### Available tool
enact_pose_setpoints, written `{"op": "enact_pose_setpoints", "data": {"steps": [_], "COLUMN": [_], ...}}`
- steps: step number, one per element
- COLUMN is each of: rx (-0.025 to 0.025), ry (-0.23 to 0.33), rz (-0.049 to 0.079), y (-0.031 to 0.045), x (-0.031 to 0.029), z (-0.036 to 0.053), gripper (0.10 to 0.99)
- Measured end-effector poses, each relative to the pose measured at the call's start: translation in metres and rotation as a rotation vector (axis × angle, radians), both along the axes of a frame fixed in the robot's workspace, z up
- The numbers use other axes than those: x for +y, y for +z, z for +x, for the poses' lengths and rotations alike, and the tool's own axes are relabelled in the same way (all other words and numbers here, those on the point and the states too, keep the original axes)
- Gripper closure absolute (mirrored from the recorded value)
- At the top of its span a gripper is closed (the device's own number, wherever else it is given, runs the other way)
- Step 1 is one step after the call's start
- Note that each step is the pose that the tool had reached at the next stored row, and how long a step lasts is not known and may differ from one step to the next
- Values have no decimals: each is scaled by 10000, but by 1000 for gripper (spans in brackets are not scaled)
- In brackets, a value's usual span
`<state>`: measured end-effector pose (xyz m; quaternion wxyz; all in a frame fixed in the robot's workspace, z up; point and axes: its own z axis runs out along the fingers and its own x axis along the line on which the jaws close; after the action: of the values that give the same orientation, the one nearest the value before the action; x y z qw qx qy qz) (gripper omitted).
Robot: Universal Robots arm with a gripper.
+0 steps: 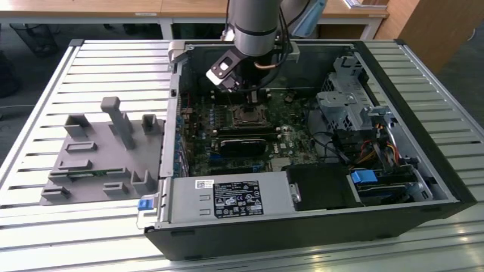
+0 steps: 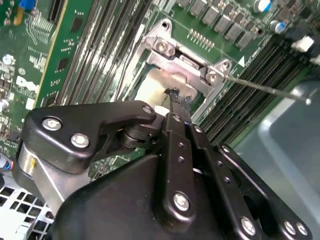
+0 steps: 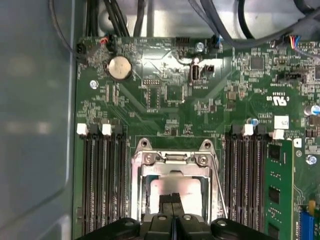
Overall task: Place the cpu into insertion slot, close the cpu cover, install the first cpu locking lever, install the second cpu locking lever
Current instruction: 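Close the cpu cover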
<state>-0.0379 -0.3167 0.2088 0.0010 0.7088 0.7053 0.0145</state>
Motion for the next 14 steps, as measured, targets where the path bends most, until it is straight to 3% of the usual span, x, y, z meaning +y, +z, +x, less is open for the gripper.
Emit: {"op": "enact_pose_setpoints", "data": {"steps": [9, 14], "rx": [-1, -1], "ry": [5, 9], "rz": [1, 0], "y": [-34, -72], "x": [-11, -11], "z": [-135, -154], "gripper": [980, 980]}}
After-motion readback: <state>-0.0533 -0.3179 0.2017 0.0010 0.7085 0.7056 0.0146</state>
